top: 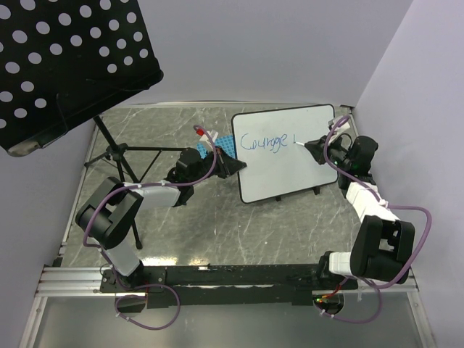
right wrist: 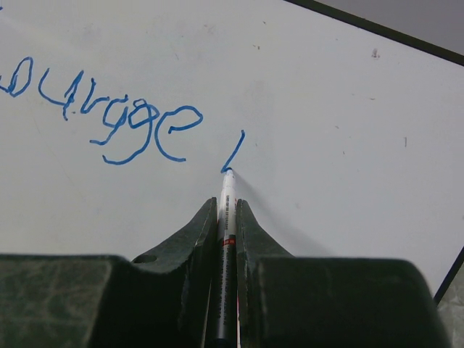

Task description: Write a sentence on the whiteboard

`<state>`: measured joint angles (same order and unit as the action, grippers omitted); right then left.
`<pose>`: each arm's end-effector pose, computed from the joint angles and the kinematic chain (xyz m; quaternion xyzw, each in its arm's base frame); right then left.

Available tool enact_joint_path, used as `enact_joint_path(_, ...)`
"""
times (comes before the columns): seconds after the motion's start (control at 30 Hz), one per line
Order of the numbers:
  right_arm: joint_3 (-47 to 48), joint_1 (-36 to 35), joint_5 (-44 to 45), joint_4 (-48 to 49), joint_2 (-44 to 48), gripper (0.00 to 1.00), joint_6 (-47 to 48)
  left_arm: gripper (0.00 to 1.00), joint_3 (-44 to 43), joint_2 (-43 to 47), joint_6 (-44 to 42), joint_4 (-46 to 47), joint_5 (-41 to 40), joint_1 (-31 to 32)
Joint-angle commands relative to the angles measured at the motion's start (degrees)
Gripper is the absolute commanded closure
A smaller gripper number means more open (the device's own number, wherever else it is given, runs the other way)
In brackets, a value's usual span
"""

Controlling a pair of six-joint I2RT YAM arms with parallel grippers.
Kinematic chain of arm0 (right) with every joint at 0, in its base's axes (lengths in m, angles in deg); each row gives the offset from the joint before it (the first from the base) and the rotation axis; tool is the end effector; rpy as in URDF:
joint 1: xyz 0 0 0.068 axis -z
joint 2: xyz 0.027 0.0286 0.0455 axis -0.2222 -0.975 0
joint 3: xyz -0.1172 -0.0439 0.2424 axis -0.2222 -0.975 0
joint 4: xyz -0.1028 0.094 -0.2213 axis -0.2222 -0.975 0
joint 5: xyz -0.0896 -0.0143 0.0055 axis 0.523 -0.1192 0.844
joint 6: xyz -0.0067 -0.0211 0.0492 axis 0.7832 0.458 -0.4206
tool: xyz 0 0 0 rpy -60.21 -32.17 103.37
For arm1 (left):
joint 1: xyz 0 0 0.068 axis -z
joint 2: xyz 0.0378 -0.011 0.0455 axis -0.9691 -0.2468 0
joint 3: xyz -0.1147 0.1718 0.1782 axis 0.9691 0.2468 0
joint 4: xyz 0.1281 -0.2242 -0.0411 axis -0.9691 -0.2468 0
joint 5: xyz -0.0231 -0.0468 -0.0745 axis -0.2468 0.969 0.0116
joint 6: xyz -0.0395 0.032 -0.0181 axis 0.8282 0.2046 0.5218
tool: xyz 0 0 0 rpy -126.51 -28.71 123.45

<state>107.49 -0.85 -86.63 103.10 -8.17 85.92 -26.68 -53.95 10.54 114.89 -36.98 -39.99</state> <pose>0.2844 -0.0332 0.2676 -0.2526 0.7029 0.1939 0.6361 0.2837 -0.2201 0.2196 0.0767 0.7203 -0.5375 0.4317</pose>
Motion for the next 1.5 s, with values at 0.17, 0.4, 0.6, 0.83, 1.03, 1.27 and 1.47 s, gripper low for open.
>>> enact_joint_path(0.17,5.2,0.0,2.9,5.2,-4.4,1.00,-2.5,0.99,-1.5,-0.2,-5.0,2.0,1.9,0.6)
enact_joint_path(0.4,6.1,-0.1,3.0,4.6,-5.5,1.00,-1.8,0.99,-1.4,-0.5,-5.0,2.1,2.0,0.6)
enact_joint_path(0.6,3.6,-0.1,2.3,2.5,-3.3,1.00,0.2,0.99,-1.6,-1.0,-4.9,2.3,2.2,0.6)
enact_joint_path(0.83,0.1,0.2,1.3,-0.4,0.8,1.00,2.8,0.99,-1.4,-0.8,-5.1,2.3,1.9,0.6)
enact_joint_path(1.03,-1.2,0.3,1.5,-1.4,2.3,1.00,3.6,0.99,-1.1,-0.5,-5.0,2.6,1.9,0.7)
enact_joint_path(1.27,0.9,0.3,3.7,0.3,0.1,1.00,2.3,0.99,-1.1,-0.5,-4.9,2.5,2.0,0.7)
enact_joint_path(1.47,4.9,0.4,5.1,1.1,-2.5,1.00,1.4,0.99,-1.1,-0.4,-5.0,2.3,2.0,0.6)
